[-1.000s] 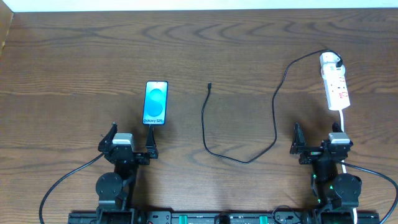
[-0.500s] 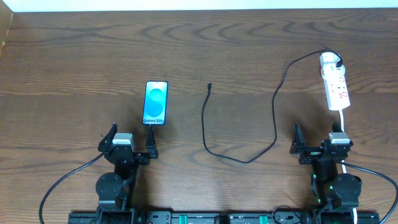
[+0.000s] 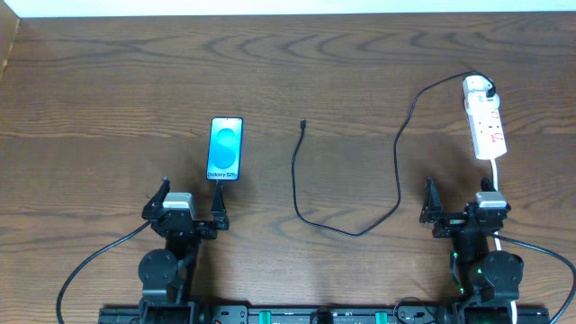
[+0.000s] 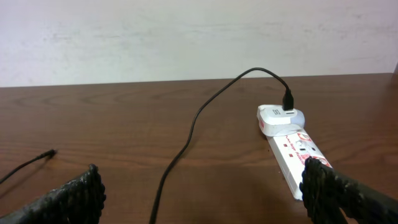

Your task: Plug charger to phone and switch on socket

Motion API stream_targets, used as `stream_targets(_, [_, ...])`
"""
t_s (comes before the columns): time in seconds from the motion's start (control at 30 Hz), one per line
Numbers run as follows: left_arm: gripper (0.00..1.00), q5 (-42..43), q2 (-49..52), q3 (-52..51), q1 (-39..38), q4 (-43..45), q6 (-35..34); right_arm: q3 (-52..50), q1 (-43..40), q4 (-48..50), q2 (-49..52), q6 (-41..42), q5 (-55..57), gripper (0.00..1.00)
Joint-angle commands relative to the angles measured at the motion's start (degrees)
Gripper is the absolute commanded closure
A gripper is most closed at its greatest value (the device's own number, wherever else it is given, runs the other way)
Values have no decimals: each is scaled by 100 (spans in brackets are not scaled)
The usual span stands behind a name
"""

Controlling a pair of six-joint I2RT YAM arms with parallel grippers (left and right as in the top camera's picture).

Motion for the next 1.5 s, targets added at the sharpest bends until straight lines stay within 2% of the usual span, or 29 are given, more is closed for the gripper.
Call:
stream_targets(0.0, [1, 116, 164, 127, 17, -162, 81, -17, 28, -11, -35, -26, 37, 1])
stream_targets(0.6, [2, 120, 1674, 1126, 17, -164, 79, -17, 28, -11, -35, -26, 37, 1])
stream_targets(0.8, [1, 492, 2450, 1635, 17, -188, 79, -17, 28, -11, -35, -26, 37, 1])
stream_targets(1.0, [1, 579, 3473, 2479, 17, -758, 79, -17, 28, -11, -35, -26, 37, 1])
stream_targets(1.2, [1, 1010, 4332, 3252, 17, -1342, 81, -17, 28, -11, -35, -26, 37, 1])
stream_targets(1.47, [1, 1023, 5589, 4614, 17, -2420, 79, -17, 28, -11, -35, -26, 37, 1])
